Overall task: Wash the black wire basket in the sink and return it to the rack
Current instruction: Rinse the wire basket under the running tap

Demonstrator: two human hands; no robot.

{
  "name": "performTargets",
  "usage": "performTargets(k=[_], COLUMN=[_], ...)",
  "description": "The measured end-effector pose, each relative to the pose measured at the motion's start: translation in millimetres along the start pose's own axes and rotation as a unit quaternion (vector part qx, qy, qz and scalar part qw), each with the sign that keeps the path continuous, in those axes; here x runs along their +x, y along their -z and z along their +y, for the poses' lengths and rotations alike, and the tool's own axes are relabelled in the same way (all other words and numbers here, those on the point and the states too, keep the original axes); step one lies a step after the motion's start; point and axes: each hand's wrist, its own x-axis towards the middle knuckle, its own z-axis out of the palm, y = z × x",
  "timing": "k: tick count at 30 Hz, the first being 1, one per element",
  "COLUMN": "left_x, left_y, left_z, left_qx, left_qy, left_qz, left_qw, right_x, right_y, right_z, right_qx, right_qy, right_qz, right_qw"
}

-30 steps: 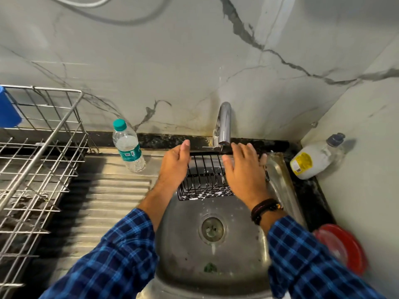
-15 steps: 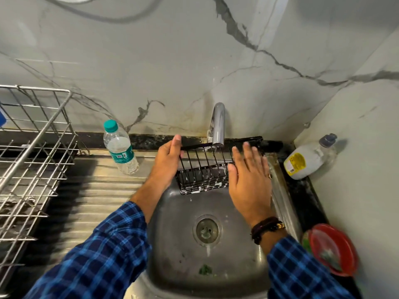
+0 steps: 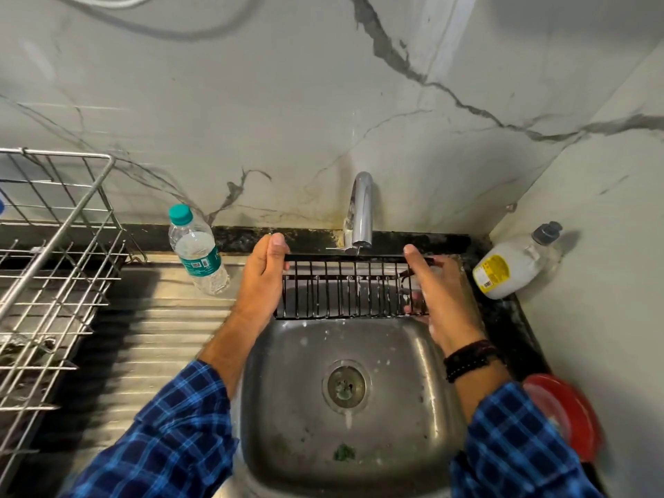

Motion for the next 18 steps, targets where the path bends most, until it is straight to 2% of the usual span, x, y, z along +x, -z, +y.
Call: performTargets(k=[2, 3, 5, 6, 10, 11, 15, 18], left_x=[0.9, 0.1, -7.0, -13.2, -30.8, -30.6, -20.3, -14.0], left_y=[0.1, -0.7, -2.3, -1.7, 7.0, 10.1, 14.6, 8.3], left_z=[-3.7, -3.3, -1.7, -3.4, -20.5, -23.3, -20.0, -16.0], left_qx=[-0.057, -0.132, -0.282, -0.305, -0.237, -0.232, -0.169, -0.237], left_qy=[0.076, 0.16, 0.337, 0.39, 0.448, 0.459, 0.488, 0.461], left_qz=[0.015, 0.013, 0.007, -0.008, 0.023, 0.01, -0.059, -0.092], left_qw=[0.995, 0.978, 0.898, 0.869, 0.861, 0.857, 0.855, 0.851], right_x=[-3.6, -8.1, -23.8, -32.3, -40.4, -36.8, -16.0, -6.6], right_y=[-12.1, -18.6, -29.2, -31.6, -18.3, -11.9, 4.0, 7.6], right_z=[8.6, 13.5, 21.8, 25.4, 34.1, 35.5, 46.7, 54.6], right_qx=[0.054, 0.061, 0.058, 0.057, 0.086, 0.095, 0.168, 0.203], right_qy=[0.058, 0.094, 0.177, 0.213, 0.311, 0.322, 0.264, 0.225], right_qz=[0.066, 0.106, 0.158, 0.166, 0.155, 0.152, 0.131, 0.114], right_qw=[0.995, 0.988, 0.97, 0.961, 0.934, 0.93, 0.941, 0.946])
